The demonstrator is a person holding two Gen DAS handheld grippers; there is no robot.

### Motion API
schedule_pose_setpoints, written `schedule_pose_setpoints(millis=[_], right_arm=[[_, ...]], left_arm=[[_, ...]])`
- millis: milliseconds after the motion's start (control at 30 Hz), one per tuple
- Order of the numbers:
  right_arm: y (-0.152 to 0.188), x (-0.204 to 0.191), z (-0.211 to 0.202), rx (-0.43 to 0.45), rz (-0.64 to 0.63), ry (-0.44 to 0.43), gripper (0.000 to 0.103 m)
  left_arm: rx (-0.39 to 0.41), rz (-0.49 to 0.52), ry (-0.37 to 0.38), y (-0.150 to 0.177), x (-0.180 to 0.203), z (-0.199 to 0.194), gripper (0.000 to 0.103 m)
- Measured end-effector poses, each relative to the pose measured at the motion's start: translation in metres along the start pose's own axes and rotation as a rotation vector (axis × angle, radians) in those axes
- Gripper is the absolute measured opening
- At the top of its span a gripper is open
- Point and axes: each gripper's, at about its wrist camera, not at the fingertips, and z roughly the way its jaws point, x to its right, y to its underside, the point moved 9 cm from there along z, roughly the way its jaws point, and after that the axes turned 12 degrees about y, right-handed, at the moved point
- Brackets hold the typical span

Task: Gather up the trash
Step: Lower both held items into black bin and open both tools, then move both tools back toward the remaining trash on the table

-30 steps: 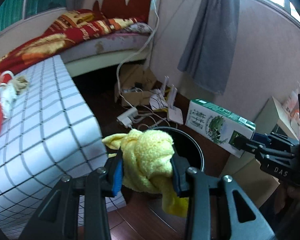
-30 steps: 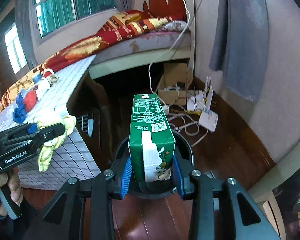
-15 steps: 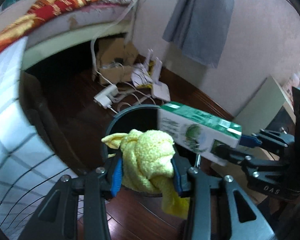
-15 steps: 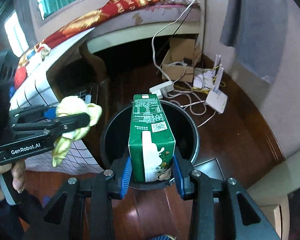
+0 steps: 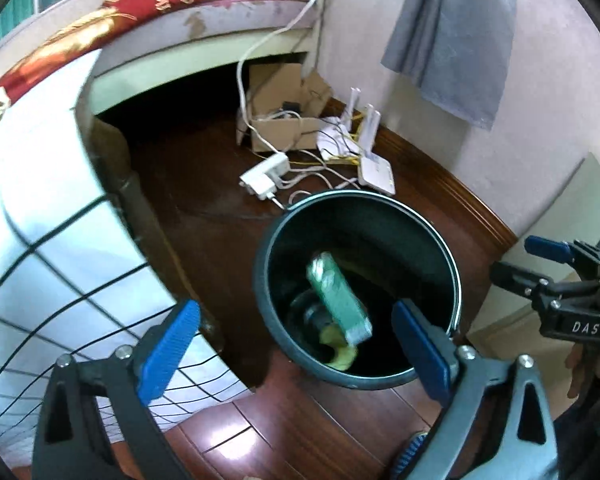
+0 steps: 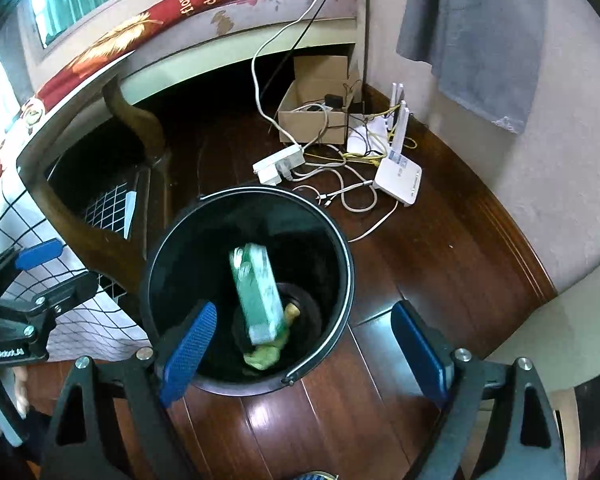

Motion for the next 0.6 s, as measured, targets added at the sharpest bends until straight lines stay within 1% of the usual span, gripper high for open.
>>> schedule_pose_setpoints(millis=[100,200,400,600], right_arm=[[0.000,-0.001,-0.006,0.000,0.012,0.011,0.095],[-0.003,-0.003,-0.016,0.026,0.027,0.008,0.098],[-0.013,-0.014,-0.040,0.082,0.033,0.004,0.102],[-0.026,-0.031,-0.062,0.136,0.018,-0.003,0.103]], left_arm=[[0.010,0.003,-0.030,-0.002,-0.003,-0.006,0.102],[0.023,0.010,-0.049,-0.004,-0.004,-0.013,0.103],[0.063,0.009,-0.063,-0.006,-0.007,-0.037,0.103],[0.102,0.001,-0.083,-0.008,-0.014,-0.059,0.103]])
